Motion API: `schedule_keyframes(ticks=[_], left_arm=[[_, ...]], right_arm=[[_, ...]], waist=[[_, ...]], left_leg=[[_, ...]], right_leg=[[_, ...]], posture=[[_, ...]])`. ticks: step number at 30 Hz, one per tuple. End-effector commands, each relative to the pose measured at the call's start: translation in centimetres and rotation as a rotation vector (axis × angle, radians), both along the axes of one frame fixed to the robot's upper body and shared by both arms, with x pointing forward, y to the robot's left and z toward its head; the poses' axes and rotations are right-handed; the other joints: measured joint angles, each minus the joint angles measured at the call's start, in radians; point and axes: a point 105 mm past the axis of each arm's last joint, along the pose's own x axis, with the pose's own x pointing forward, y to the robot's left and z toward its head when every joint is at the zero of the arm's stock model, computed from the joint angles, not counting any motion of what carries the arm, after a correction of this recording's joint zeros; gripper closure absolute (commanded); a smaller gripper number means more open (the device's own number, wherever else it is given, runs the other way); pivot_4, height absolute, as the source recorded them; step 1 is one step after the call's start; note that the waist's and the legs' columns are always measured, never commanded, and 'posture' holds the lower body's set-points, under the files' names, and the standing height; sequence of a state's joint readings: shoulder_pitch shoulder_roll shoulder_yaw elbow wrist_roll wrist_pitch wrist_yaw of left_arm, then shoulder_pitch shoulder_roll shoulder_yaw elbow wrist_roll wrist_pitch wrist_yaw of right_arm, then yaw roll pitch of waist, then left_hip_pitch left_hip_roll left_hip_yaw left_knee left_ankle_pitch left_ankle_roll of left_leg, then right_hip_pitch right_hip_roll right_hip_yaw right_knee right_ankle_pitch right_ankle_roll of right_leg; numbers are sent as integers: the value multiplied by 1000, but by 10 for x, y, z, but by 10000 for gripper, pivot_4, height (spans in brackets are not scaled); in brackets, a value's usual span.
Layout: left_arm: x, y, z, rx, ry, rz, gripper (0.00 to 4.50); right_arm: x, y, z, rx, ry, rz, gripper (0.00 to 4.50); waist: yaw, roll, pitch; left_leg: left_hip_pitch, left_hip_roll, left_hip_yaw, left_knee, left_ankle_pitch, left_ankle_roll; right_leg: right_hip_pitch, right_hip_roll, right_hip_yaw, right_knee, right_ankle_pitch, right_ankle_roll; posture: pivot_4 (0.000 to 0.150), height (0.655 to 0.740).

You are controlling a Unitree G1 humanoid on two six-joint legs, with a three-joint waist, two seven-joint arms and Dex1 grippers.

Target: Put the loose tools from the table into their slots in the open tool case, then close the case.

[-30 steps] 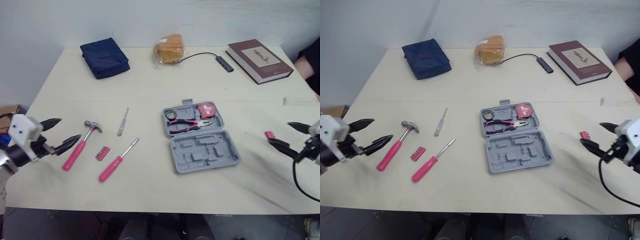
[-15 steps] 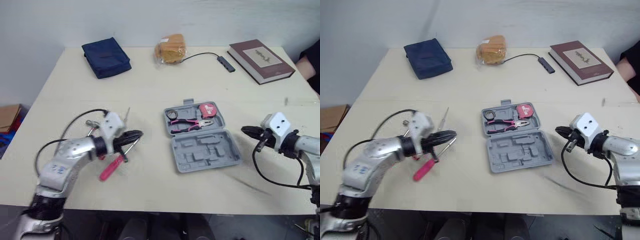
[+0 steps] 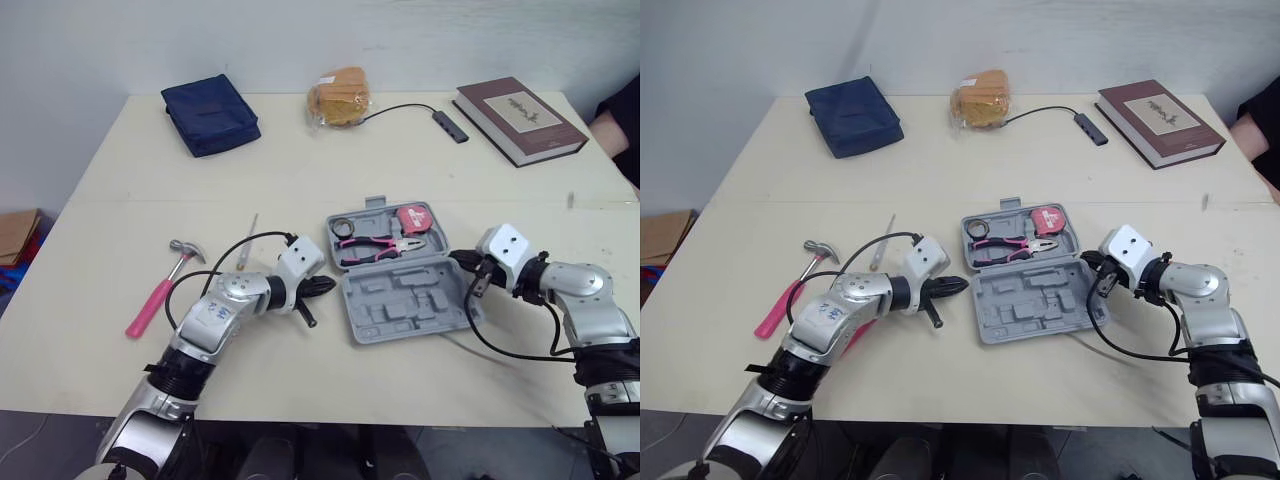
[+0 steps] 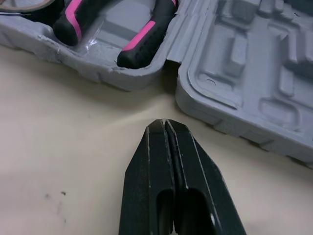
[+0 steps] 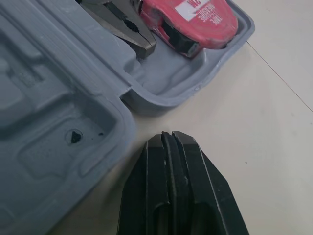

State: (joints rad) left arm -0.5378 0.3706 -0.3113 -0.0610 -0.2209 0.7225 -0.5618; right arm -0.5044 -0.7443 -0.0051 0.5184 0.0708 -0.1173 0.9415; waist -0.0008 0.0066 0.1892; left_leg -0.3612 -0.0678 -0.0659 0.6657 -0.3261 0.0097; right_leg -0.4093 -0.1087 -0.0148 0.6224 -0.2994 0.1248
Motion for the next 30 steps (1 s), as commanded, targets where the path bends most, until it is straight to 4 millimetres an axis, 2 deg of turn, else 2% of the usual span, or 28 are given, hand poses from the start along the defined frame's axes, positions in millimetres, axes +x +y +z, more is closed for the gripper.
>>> schedule_keyframes(ticks=[1, 6, 9, 14, 22, 27, 30], left_arm=[[4, -1, 3, 14, -40, -3, 45000], [5, 2, 4, 51, -103, -40, 45000], [-2, 5, 1, 106, -144, -122, 45000], [-26, 11, 1, 110, -131, -294, 45000], [-39, 32, -7, 152, -90, -311, 45000], [-25, 40, 1, 118, -128, -218, 45000], [-32, 44, 10, 127, -142, -265, 45000]], right_arm=[[-7, 13, 3, 18, 5, 71, 44766], [-24, 27, 2, 49, 34, 160, 44766], [-35, 28, -3, 16, 51, 178, 44766], [-66, 42, -7, 65, 127, 263, 44766], [-87, 46, -17, 78, 181, 256, 44766], [-89, 38, -28, 91, 203, 203, 44766], [-88, 18, -26, 56, 193, 152, 44766]], waist=[[-1, 0, 0], [0, 0, 0], [0, 0, 0], [2, 0, 0], [3, 0, 0], [4, -1, -1], [6, -1, -1]], left_leg=[[0, 0, 0, 0, 0, 0], [0, 0, 0, 0, 0, 0], [0, 0, 0, 0, 0, 0], [0, 1, 0, -1, 0, 0], [0, 1, 0, -1, 0, 0], [0, 1, 0, -1, 0, 0], [0, 0, 0, -1, 0, 0]], right_leg=[[0, 0, 0, 0, 0, 0], [0, 0, 0, 0, 0, 0], [0, 0, 0, 0, 0, 0], [0, 0, 0, -1, 0, 0], [0, -2, 1, 0, 0, 0], [0, -2, 1, 0, 0, 0], [0, -2, 1, 0, 0, 0]], posture=[[1500, 7400], [1500, 7400], [1500, 7400], [1500, 7400], [1500, 7400], [1500, 7400], [1500, 7400]])
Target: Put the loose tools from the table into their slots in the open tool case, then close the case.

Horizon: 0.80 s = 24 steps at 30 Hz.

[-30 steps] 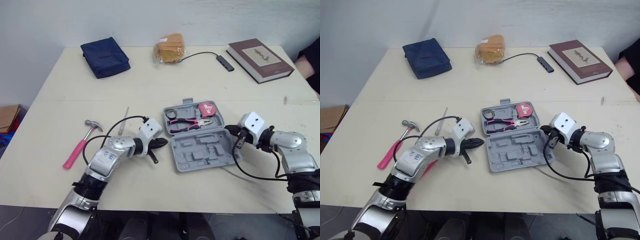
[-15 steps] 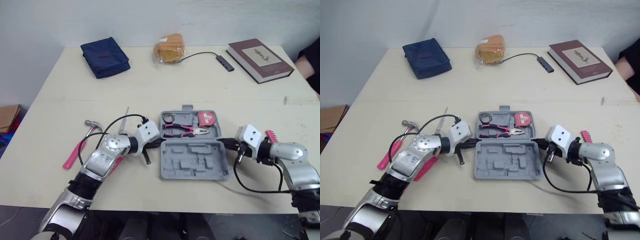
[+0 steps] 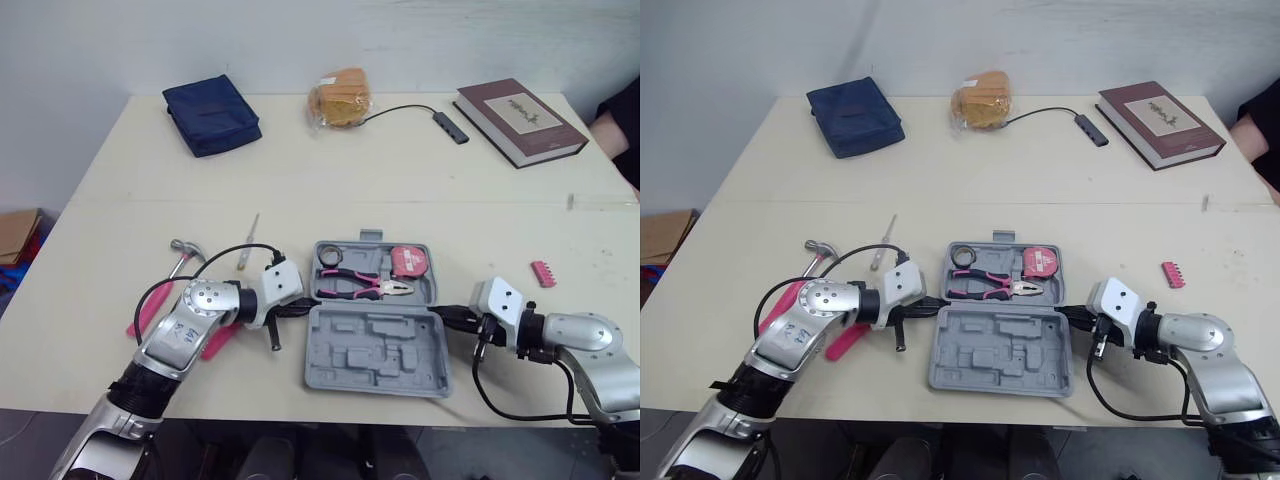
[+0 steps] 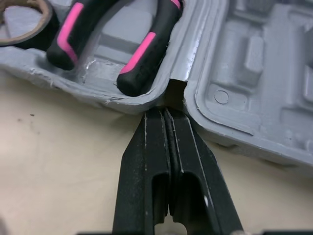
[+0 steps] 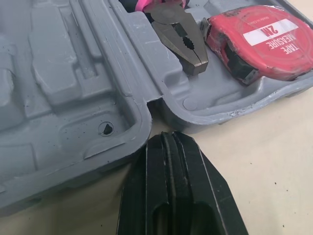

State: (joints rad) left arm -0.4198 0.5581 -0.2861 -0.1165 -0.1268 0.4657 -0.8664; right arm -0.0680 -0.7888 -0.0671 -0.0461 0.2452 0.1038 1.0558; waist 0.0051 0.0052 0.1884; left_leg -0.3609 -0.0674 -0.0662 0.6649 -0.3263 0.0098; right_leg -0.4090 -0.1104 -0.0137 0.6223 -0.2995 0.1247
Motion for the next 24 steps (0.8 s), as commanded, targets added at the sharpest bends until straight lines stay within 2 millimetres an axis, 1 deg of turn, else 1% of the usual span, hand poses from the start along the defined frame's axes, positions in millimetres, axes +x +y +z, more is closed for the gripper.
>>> schedule_keyframes(ticks=[1, 3, 7, 8, 9, 12, 13, 14, 15, 16, 17, 18, 19, 21, 22, 24], left_arm=[[-8, 8, 21, -10, -44, -56, 45000], [-15, 13, 29, -13, -52, -98, 45000], [-22, 36, 65, -137, -110, -109, 45000], [-20, 44, 72, -171, -130, -86, 45000], [-16, 57, 79, -194, -154, -39, 45000], [-13, 81, 88, -217, -185, 39, 45000], [-7, 111, 101, -241, -224, 159, 45000], [-4, 133, 110, -262, -256, 246, 45000], [-7, 155, 115, -250, -265, 310, 45000], [-9, 172, 116, -231, -270, 362, 45000], [-13, 184, 116, -208, -264, 391, 45000], [-17, 198, 117, -200, -264, 429, 45000], [-21, 211, 116, -189, -263, 466, 42595], [-30, 237, 117, -164, -270, 549, 36450], [-34, 251, 118, -153, -278, 594, 31545], [-41, 275, 119, -139, -293, 676, 22869]], right_arm=[[-1, -27, 2, -41, -9, -65, 44766], [-1, -39, 7, -50, -21, -95, 44766], [-12, -70, 24, -27, -45, -146, 44766], [-14, -78, 28, -17, -50, -172, 44766], [-17, -88, 33, -7, -57, -202, 44766], [-22, -104, 41, 4, -73, -256, 44766], [-28, -123, 47, -28, -92, -317, 41809], [-33, -137, 52, -52, -107, -360, 38400], [-38, -149, 57, -72, -129, -401, 35249], [-42, -158, 61, -84, -147, -431, 30929], [-43, -165, 65, -88, -171, -465, 25326], [-45, -172, 68, -88, -195, -500, 21529], [-47, -177, 71, -84, -217, -515, 15699], [-57, -183, 76, -71, -259, -509, 6197], [-63, -189, 76, -78, -260, -518, 265], [-71, -204, 76, -110, -268, -574, 0]], waist=[[1, 0, 0], [3, 0, 0], [18, 0, 0], [19, 0, 0], [18, 0, 0], [17, 0, 0], [15, 0, 0], [15, 0, 0], [13, 0, 0], [10, 0, 0], [7, 0, 0], [4, 0, 0], [1, 0, 0], [-3, 0, 0], [-5, 0, 0], [-4, -1, 1]], left_leg=[[0, 0, 0, 0, 0, 0], [0, 0, 0, 0, 0, 0], [-1, 0, 0, 0, 0, 1], [-1, 0, -1, 0, 0, 1], [-1, 0, -1, 0, 0, 1], [-1, 0, -1, 0, 0, 1], [-1, 0, 0, 0, 0, 1], [0, 0, 0, -1, 0, 1], [0, 0, 1, -1, 0, 1], [0, 1, 1, -2, 0, 1], [0, 1, 1, -3, -1, 1], [0, 1, 1, -3, -1, 1], [1, 2, 1, -3, -1, 1], [2, 1, 2, -3, -2, 3], [3, 1, 2, -3, -2, 3], [3, 2, 2, -4, -3, 3]], right_leg=[[0, 0, 0, 0, 0, 0], [0, 0, 0, 0, 0, 0], [0, -2, 1, -1, 0, 0], [0, -2, 1, -2, 0, 0], [0, -2, 1, -2, 0, 0], [0, -2, 1, -1, 0, 0], [0, -2, 1, -1, 0, 0], [0, -2, 1, -1, 0, 0], [-1, -1, 1, -1, 0, 0], [-1, -1, 0, -1, 0, -1], [-2, 0, 1, -1, -1, -1], [-1, 0, 1, -2, -1, -1], [-1, 0, 1, -2, -1, -1], [1, -2, 2, -2, -1, -1], [2, -2, 2, -2, -1, -1], [1, -2, 5, -3, -1, -1]], posture=[[1500, 7400], [1500, 7400], [1500, 7400], [1500, 7400], [1500, 7400], [1500, 7400], [1500, 7400], [1500, 7400], [1500, 7400], [1500, 7400], [1500, 7400], [1500, 7400], [1500, 7400], [1500, 7400], [1500, 7400], [1500, 7400]])
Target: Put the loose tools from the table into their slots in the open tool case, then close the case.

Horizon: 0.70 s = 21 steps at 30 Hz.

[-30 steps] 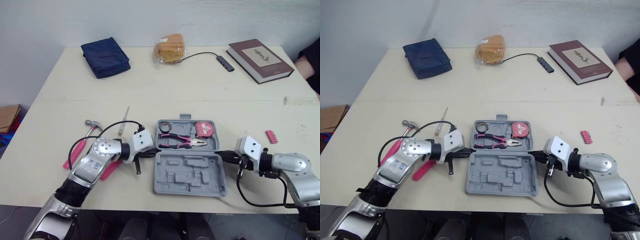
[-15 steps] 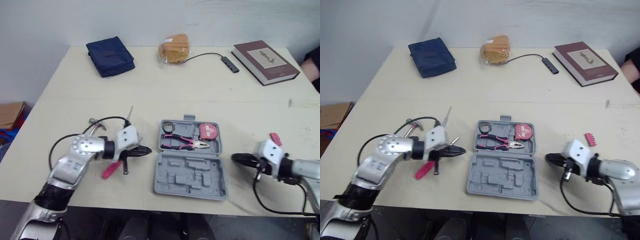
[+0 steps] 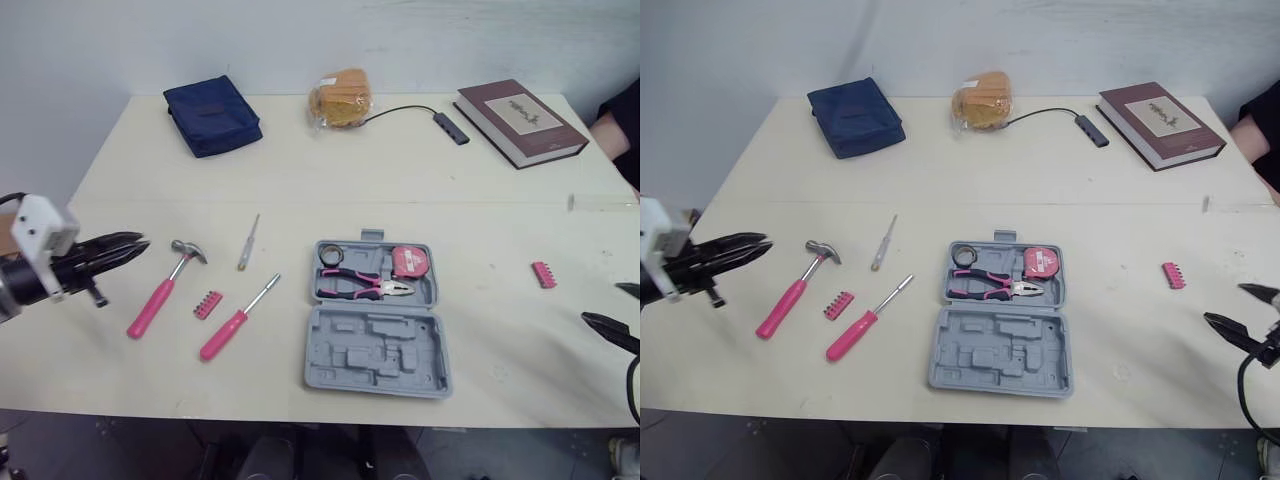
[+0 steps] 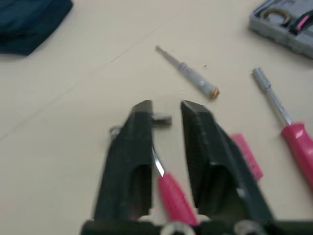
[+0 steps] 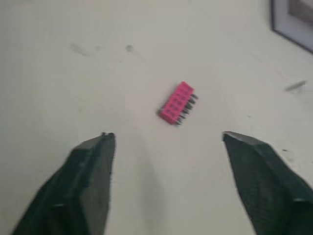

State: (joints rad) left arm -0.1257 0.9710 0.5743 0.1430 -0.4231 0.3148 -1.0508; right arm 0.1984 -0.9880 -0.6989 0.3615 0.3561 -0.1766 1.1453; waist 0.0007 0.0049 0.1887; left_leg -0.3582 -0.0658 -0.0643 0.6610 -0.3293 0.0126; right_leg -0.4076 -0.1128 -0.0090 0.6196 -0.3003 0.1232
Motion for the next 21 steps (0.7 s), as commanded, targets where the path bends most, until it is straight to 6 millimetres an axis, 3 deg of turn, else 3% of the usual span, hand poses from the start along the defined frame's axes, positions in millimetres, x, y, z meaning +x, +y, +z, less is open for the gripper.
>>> schedule_keyframes(ticks=[1, 4, 5, 11, 17, 19, 21], left_arm=[[-13, 41, 15, 28, -62, 140, 17644], [-28, 80, 2, 31, -59, 288, 2618], [-33, 91, -1, 26, -63, 331, 172], [-52, 115, -12, 14, -50, 435, 172], [-34, 84, -10, -17, -61, 350, 172], [-26, 65, -9, -59, -50, 303, 172], [-14, 32, -1, -128, -60, 229, 172]], right_arm=[[-13, -23, 13, -35, -66, -80, 0], [-18, -39, 7, -43, -84, -176, 0], [-19, -42, 3, -40, -81, -195, 0], [-22, -37, -13, -9, -71, -184, 0], [10, 4, 2, 68, -164, -12, 0], [22, 18, 10, 94, -207, 35, 0], [36, 46, 18, 143, -252, 139, 0]], waist=[[1, -1, 0], [-3, -1, 0], [-4, -1, 0], [-7, -1, 0], [-6, -2, -1], [-6, -2, -1], [-5, -2, -1]], left_leg=[[0, 0, 0, 0, 0, 0], [0, 0, 0, 0, 0, 0], [1, 0, 1, 0, -1, 0], [3, 1, 4, -4, -1, 0], [4, 1, 5, -4, -2, 0], [5, 2, 5, -4, -2, 0], [5, 2, 5, -4, -2, -1]], right_leg=[[0, 0, 0, 0, 0, 0], [0, 0, 1, 0, 0, 0], [0, 0, 1, 0, 0, 0], [0, 0, 3, 1, 0, 0], [0, 0, 9, 1, 0, 0], [0, 0, 9, 2, 0, 0], [0, 0, 9, 2, 0, 0]], posture=[[1500, 7400], [1500, 7400], [1500, 7400], [1500, 7400], [1500, 7400], [1500, 7400], [1500, 7400]])
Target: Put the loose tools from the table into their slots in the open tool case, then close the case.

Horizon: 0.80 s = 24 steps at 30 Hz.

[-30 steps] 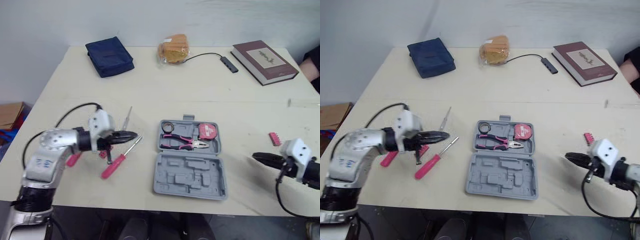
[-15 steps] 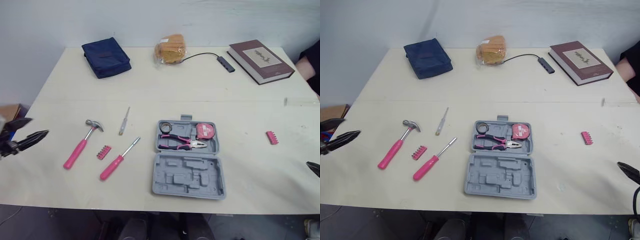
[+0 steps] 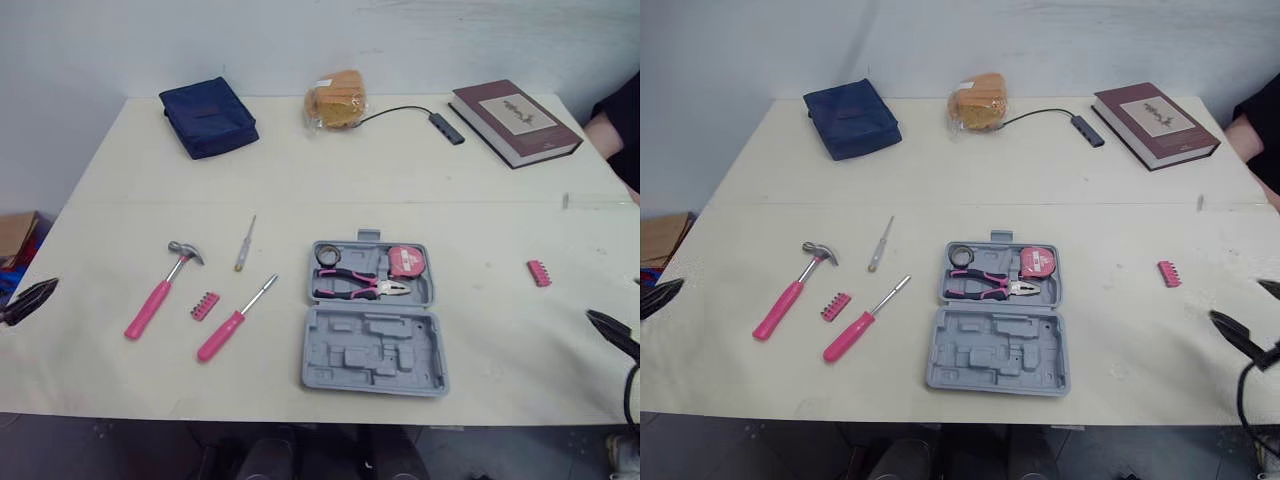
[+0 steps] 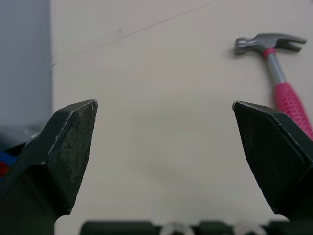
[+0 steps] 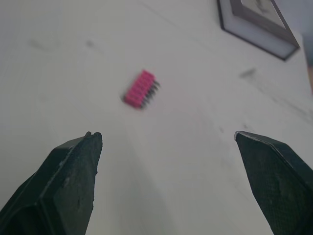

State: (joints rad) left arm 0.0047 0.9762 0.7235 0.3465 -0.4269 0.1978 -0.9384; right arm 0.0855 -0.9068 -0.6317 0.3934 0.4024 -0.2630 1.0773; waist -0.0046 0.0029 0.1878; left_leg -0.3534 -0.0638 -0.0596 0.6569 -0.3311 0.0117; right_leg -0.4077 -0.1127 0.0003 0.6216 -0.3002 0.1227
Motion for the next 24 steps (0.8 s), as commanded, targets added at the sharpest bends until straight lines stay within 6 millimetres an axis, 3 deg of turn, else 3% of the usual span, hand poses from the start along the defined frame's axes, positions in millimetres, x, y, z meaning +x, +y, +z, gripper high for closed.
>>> schedule_keyframes(ticks=[1, 4, 8, 11, 16, 24], left_arm=[[18, -50, 19, -95, -52, -111, 172], [27, -81, 22, -113, -13, -158, 172], [52, -141, 7, -91, 110, -156, 172], [60, -170, -2, -99, 157, -153, 172], [81, -188, -21, -56, 215, -103, 172], [113, -216, -40, -112, 255, -46, 172]], right_arm=[[18, 40, 20, 63, -102, 154, 0], [24, 67, 26, 90, -134, 263, 0], [25, 121, 35, 147, -170, 479, 0], [22, 142, 30, 157, -103, 573, 0], [22, 158, 31, 180, -87, 628, 0], [24, 161, 28, 179, -115, 611, 0]], waist=[[1, 0, 0], [4, -1, 0], [7, 0, 0], [6, -1, 0], [4, -1, 0], [20, -2, 0]], left_leg=[[0, 1, 0, 0, 0, 0], [-2, 2, 0, 2, -1, -1], [-2, 2, -1, 5, -1, -1], [-3, 1, 0, 7, -1, -2], [-3, 4, 1, 7, -1, -3], [-3, 5, 1, 8, -1, -4]], right_leg=[[0, 0, 0, 0, 0, 0], [-1, 1, -1, 0, 0, 0], [-1, 2, 0, 1, 0, 0], [-1, 2, 0, 3, 0, 1], [-2, 8, 2, 3, 0, 0], [-3, 13, 3, 3, 0, 0]], posture=[[1500, 7400], [1500, 7400], [1500, 7400], [1500, 7400], [1500, 7400], [1500, 7400]])
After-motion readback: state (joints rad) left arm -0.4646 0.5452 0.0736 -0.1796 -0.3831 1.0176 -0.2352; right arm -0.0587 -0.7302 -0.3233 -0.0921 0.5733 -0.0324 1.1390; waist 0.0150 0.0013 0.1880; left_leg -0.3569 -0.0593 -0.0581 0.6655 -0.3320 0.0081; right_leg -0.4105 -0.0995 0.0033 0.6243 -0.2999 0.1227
